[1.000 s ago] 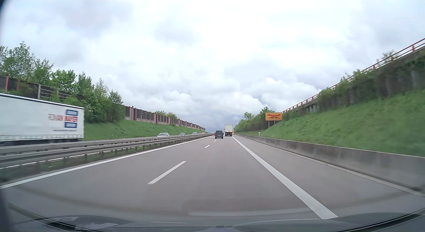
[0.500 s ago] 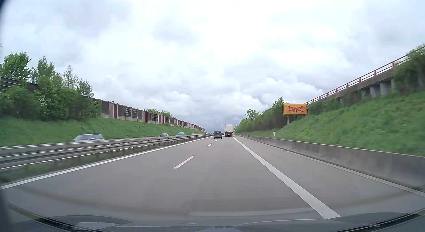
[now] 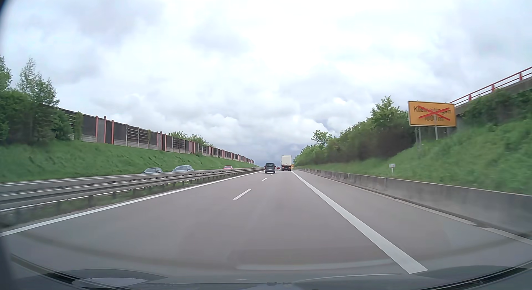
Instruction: Follow the waypoints while adhering to traffic rules and regulations
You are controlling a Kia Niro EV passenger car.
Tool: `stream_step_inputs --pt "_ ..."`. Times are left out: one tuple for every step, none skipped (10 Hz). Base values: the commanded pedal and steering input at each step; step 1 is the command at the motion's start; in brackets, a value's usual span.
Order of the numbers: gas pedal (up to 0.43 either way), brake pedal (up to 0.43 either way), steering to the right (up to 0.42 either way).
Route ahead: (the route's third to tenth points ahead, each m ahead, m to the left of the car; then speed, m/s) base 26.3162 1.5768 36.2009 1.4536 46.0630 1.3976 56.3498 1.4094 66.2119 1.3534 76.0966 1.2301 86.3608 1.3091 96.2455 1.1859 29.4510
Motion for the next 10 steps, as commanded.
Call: stream_step_inputs --pt "0.209 0.012 0.001" --pt "0.197 0.012 0.001" --pt "0.197 0.012 0.001" --pt "0.197 0.012 0.001" --pt "0.197 0.012 0.001" --pt "0.189 0.012 0.001" --pt "0.189 0.012 0.001" --pt "0.189 0.012 0.0" --pt "0.189 0.012 -0.001" --pt "0.189 0.012 -0.001"
